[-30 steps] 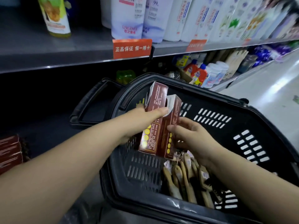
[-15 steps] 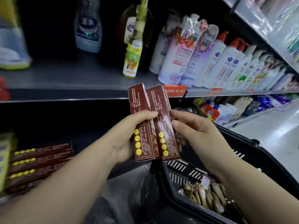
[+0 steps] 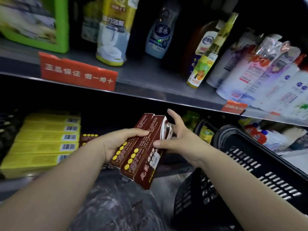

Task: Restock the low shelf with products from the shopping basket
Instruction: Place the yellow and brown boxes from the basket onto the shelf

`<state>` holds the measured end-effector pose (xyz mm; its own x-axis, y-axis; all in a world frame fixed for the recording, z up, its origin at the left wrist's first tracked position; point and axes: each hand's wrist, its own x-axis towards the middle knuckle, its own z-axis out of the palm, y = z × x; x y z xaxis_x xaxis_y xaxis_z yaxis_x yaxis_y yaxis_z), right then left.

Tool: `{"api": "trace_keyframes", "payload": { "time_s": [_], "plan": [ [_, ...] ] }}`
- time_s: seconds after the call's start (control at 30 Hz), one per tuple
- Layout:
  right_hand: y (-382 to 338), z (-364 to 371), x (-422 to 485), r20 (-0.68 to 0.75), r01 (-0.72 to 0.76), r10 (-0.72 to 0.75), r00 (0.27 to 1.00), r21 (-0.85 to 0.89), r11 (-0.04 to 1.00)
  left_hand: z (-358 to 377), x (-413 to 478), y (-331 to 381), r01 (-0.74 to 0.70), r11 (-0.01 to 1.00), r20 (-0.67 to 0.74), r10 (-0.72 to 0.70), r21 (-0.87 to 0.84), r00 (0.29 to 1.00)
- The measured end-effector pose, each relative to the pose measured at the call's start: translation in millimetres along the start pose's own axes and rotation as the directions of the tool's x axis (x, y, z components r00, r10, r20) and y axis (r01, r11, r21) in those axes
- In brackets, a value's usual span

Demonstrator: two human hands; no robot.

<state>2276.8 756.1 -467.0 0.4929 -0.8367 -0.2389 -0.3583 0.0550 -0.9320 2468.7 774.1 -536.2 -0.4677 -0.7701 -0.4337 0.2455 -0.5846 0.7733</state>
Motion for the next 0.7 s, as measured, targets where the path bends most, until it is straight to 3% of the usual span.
{"api": "trace_keyframes", "payload": {
  "time_s": [0.13,0.23,0.33,0.43,0.53,0.7],
  "plan": [
    [11.9,19.0,33.0,0.059,0.089,-0.087,0.995,-0.048,0.995,-38.3,-5.0,-2.7,0.022,0.999,-0.007,-0.021,0.049,1.000],
    [25.5,26.3,51.5,-0.015,0.081,-0.083,0.996,-0.084,0.993,-64.4,-9.4,-4.5,0.035,0.996,-0.061,-0.030,0.086,0.998],
    [42.4,27.3,64.0,-0.148,0.012,-0.041,0.988,-0.193,0.981,-90.4,-16.1,-5.5,0.025,0.997,-0.227,-0.009,0.068,0.974],
    [61.1,24.3,78.5,-0.347,0.013,-0.049,0.937,-0.104,0.994,-111.6,-22.8,-6.2,-0.019,1.000,-0.428,0.026,0.020,0.903],
    [71.6,25.5,97.9,-0.473,0.027,-0.039,0.880,-0.032,0.999,-124.7,-30.9,-4.3,-0.010,1.000,-0.505,0.019,0.021,0.863],
    [74.9,47.4,148.1,-0.461,0.150,-0.141,0.876,-0.017,0.989,-139.4,-46.2,-1.7,0.015,0.999,-0.600,0.017,0.048,0.800]
  ]
}}
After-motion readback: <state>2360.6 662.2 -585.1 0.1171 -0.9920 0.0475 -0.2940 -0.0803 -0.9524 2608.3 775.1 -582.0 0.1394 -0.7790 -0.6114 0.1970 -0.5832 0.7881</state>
